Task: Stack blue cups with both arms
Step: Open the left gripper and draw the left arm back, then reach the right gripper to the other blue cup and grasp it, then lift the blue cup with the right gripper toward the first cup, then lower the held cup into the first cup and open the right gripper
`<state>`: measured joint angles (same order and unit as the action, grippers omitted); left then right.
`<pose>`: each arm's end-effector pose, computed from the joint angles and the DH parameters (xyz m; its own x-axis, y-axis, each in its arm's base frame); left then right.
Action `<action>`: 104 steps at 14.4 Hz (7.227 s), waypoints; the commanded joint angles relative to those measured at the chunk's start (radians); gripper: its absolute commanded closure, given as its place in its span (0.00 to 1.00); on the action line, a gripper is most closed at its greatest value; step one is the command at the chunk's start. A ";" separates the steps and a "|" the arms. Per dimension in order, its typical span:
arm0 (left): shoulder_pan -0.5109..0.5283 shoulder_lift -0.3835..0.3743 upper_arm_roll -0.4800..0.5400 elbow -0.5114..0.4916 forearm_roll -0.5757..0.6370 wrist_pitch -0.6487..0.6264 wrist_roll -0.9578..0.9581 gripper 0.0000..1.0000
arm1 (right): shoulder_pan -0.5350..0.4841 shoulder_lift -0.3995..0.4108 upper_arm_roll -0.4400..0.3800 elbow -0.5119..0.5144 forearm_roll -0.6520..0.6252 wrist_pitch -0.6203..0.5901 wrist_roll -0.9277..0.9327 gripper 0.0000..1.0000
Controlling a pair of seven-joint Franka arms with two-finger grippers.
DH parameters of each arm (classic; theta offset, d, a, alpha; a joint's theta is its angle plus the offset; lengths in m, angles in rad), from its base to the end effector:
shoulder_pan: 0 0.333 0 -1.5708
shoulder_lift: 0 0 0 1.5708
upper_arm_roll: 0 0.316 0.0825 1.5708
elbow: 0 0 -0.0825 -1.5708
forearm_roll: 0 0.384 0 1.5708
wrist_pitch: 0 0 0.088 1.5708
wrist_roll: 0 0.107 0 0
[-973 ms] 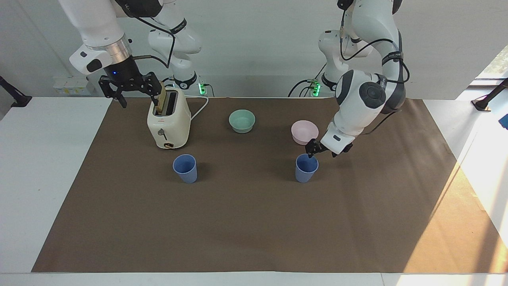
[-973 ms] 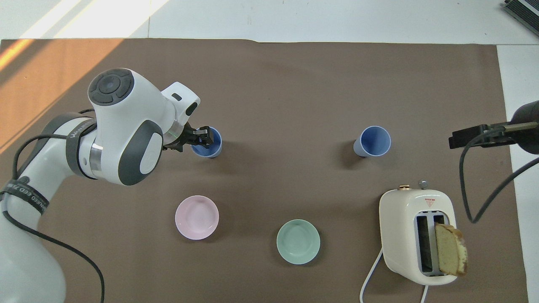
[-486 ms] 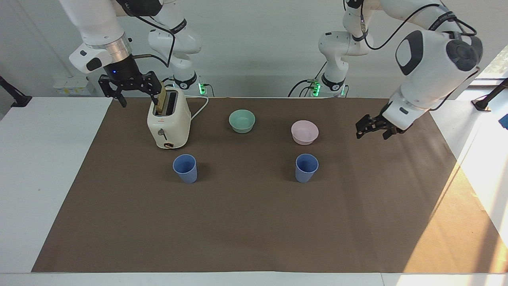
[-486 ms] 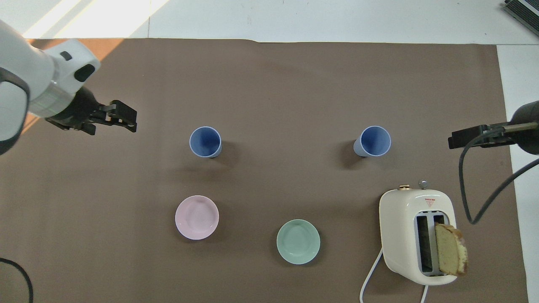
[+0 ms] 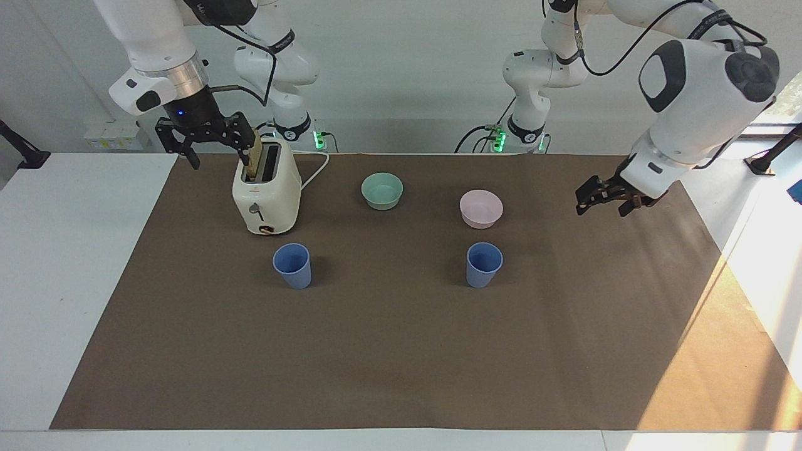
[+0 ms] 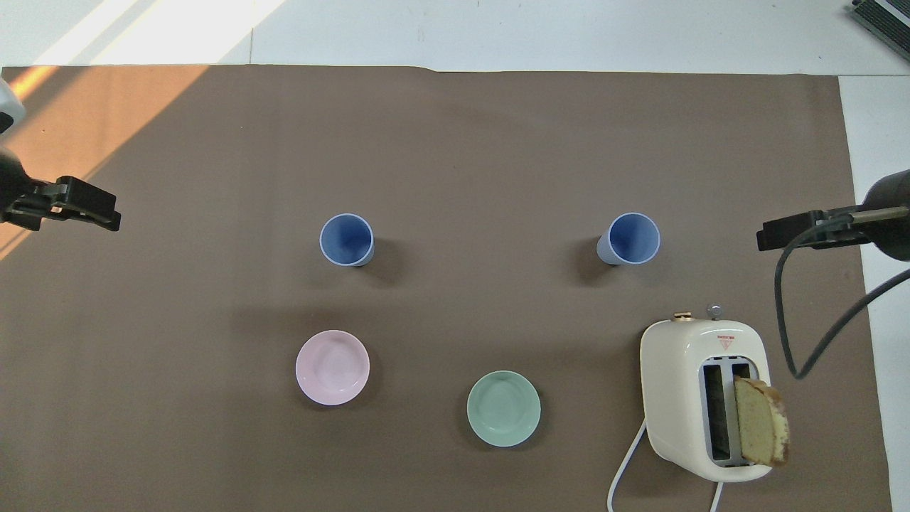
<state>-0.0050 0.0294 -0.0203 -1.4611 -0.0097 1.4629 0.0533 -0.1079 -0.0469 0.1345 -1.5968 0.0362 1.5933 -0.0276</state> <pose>0.5527 -0.0149 0.6501 0.9965 -0.0796 -0.0270 -0.0793 -0.9968 0.0117 0.5421 0.0201 0.6398 0.9976 0.0534 0.0438 0.0547 -0.9981 -0.0287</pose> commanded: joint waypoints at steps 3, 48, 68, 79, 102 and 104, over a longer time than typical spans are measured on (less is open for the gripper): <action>0.016 -0.052 -0.010 -0.030 0.014 -0.021 0.014 0.00 | -0.001 -0.017 0.007 -0.017 0.013 0.030 0.026 0.00; 0.016 -0.051 -0.010 -0.028 0.010 -0.016 0.014 0.00 | 0.076 0.331 0.016 -0.198 0.011 0.435 0.135 1.00; 0.016 -0.051 -0.010 -0.028 0.011 -0.016 0.014 0.00 | 0.542 0.444 0.011 0.354 -0.009 0.175 0.821 1.00; 0.016 -0.051 -0.010 -0.028 0.011 -0.016 0.014 0.00 | 0.525 0.498 0.030 0.351 0.166 0.456 0.833 1.00; 0.016 -0.051 -0.010 -0.028 0.011 -0.016 0.014 0.00 | 0.608 0.599 0.030 0.261 0.182 0.568 0.831 1.00; 0.016 -0.051 -0.010 -0.028 0.011 -0.016 0.014 0.00 | 0.609 0.604 0.030 0.261 0.182 0.570 0.831 1.00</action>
<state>-0.0043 -0.0116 -0.0214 -1.4743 -0.0097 1.4439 0.0547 0.5027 0.5571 0.1597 -1.3234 0.1930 2.1400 0.7848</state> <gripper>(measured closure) 0.000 0.965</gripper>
